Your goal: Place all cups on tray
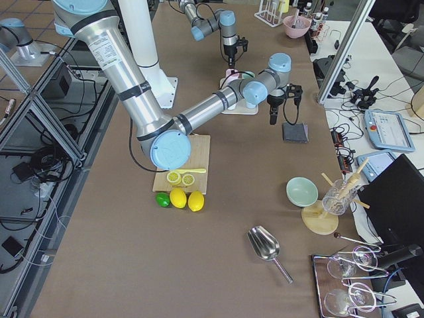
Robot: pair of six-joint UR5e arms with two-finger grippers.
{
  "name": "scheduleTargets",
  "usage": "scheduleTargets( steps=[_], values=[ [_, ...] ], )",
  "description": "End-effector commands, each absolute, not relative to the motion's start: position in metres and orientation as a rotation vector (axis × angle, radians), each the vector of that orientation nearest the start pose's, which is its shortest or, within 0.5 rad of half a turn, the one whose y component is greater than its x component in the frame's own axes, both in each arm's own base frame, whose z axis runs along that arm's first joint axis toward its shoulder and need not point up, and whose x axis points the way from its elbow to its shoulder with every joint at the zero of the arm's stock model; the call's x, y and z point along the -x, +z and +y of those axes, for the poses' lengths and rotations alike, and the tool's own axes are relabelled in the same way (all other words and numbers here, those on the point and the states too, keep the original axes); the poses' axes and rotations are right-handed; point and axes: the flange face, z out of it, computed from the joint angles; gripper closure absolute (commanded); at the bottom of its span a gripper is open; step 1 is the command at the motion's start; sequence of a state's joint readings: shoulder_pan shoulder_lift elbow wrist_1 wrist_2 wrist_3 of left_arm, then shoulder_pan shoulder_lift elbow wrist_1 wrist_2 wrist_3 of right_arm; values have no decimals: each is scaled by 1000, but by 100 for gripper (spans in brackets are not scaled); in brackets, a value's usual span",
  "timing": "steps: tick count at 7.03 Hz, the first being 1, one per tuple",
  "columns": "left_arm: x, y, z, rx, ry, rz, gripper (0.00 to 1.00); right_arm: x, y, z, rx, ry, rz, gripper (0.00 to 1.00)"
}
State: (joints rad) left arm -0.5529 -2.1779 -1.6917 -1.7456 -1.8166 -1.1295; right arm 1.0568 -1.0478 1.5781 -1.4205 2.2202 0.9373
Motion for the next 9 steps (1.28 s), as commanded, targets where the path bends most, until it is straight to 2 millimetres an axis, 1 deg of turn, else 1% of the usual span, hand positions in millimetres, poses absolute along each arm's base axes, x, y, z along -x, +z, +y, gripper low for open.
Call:
scheduleTargets(
  steps=[1, 2, 3, 4, 5, 6, 7, 8, 9],
  values=[
    [-522, 230, -441, -240, 12, 899, 40, 266, 336, -626, -73, 180, -898, 0],
    [-520, 227, -440, -247, 19, 905, 6, 264, 338, -627, -72, 184, -896, 0],
    [-519, 226, -441, -250, 22, 906, 3, 263, 338, -628, -72, 185, -896, 0],
    [-512, 223, -445, -263, 25, 910, 3, 261, 338, -628, -72, 188, -896, 0],
    [-484, 217, -460, -316, 66, 903, 3, 260, 340, -629, -71, 191, -894, 0],
    [-436, 221, -473, -366, 147, 872, 3, 249, 342, -632, -52, 212, -885, 0],
    [-374, 219, -487, -366, 168, 868, 3, 238, 334, -628, -29, 226, -866, 0],
    [-328, 229, -501, -361, 164, 871, 3, 213, 336, -623, -33, 198, -849, 0],
    [-310, 232, -507, -370, 113, 862, 2, 190, 359, -596, -44, 140, -828, 0]
  ],
)
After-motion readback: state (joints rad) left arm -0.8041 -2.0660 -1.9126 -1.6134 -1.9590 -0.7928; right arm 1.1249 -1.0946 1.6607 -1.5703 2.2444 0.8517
